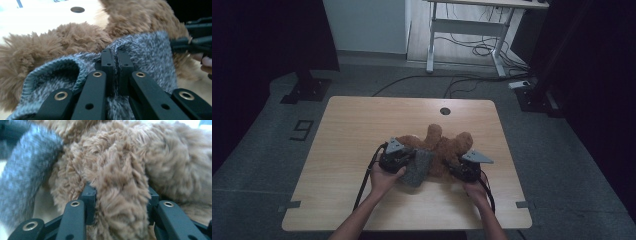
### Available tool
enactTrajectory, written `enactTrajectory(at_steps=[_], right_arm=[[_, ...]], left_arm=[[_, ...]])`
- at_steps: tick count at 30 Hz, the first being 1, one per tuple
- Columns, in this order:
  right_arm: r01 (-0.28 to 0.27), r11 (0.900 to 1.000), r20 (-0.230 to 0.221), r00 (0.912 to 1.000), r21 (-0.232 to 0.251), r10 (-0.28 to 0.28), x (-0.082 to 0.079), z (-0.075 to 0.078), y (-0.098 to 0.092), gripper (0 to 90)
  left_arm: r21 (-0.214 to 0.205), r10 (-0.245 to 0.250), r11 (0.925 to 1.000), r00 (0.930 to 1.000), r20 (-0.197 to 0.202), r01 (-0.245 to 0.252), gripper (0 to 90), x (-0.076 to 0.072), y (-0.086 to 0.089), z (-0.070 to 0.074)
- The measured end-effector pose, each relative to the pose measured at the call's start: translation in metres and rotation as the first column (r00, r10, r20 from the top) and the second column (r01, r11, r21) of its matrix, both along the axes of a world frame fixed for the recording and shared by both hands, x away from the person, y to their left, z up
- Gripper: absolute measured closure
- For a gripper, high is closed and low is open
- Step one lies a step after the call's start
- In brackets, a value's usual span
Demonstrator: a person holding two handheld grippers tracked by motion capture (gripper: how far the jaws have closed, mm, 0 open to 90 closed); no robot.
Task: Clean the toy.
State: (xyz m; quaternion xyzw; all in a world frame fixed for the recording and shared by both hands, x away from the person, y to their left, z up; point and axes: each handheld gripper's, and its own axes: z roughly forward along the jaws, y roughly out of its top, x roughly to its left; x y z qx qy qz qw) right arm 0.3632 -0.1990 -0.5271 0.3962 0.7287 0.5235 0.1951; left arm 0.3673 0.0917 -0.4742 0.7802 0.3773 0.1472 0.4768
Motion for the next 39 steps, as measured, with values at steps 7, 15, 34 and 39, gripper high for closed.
enactTrajectory(at_steps=[7, 15, 34, 39], right_arm=[[-0.025, 0.9994, 0.015, 0.9996, -0.023, 0.026, -0.012, -0.003, 0.000, 58.0], [-0.033, 0.9994, 0.015, 0.9993, -0.014, 0.033, -0.014, -0.005, -0.003, 57.0], [-0.053, 0.9986, 0.006, 0.9986, -0.005, 0.053, -0.015, -0.009, -0.002, 55.4], [-0.050, 0.9987, 0.000, 0.9987, -0.003, 0.050, -0.015, -0.009, -0.003, 55.3]], left_arm=[[-0.018, 0.009, 0.9998, 0.9956, 0.093, -0.007, 85.7, 0.005, -0.017, 0.043], [0.143, 0.080, 0.9860, 0.9956, 0.049, -0.086, 85.4, 0.035, -0.035, 0.021], [0.130, 0.252, 0.9592, 0.9677, 0.009, -0.251, 85.6, 0.021, 0.068, 0.004], [0.084, 0.221, 0.9713, 0.9747, 0.035, -0.223, 85.7, 0.016, 0.059, 0.020]])
